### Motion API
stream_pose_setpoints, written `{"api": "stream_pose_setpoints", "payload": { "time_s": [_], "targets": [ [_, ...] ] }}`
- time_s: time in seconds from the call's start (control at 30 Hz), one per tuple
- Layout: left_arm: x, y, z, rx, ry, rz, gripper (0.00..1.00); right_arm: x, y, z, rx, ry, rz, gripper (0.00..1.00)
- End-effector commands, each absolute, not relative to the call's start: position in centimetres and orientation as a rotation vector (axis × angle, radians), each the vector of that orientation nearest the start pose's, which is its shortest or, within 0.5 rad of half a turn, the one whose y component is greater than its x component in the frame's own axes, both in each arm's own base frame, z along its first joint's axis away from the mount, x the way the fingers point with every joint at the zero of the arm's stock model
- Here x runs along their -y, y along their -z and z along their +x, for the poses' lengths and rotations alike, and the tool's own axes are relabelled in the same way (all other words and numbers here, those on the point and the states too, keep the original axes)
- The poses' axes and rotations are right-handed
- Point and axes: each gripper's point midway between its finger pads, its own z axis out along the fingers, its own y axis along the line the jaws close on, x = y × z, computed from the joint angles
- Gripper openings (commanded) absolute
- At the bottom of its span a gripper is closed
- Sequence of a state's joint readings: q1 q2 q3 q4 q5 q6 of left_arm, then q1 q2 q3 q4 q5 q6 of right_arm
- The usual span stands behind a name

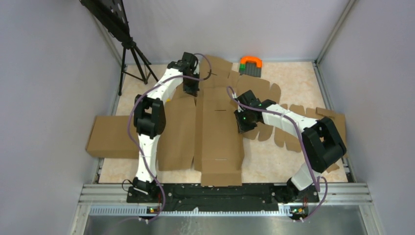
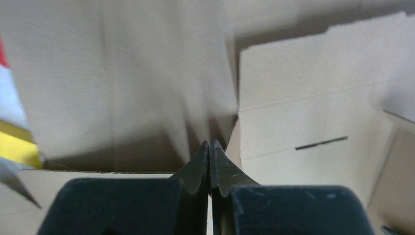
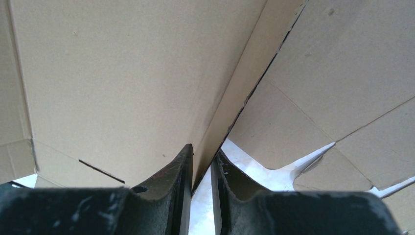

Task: Fold the paper box
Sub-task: Fold the paper box at the center of the board.

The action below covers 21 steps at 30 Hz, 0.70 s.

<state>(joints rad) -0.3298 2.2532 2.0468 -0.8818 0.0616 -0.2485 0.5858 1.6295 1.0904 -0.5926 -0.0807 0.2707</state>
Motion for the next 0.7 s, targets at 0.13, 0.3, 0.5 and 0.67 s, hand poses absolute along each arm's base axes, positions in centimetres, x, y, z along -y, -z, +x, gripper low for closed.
{"api": "stream_pose_setpoints", "payload": {
  "time_s": [0.13, 0.3, 0.5, 0.67],
  "targets": [
    [22.8, -9.1, 44.7, -2.756, 0.63, 0.296, 0.0, -21.9, -8.8, 28.4, -2.63, -0.409, -0.459, 0.19],
    [23.2, -8.8, 43.4, -2.786, 0.667, 0.33, 0.0, -22.0, -8.8, 28.5, -2.63, -0.41, -0.458, 0.19],
    [24.5, -8.4, 42.0, -2.812, 0.692, 0.35, 0.0, -21.9, -8.6, 28.6, -2.63, -0.404, -0.457, 0.19],
    [25.7, -7.6, 42.2, -2.787, 0.64, 0.267, 0.0, -22.3, -8.5, 28.8, -2.626, -0.419, -0.46, 0.18]
  ]
}}
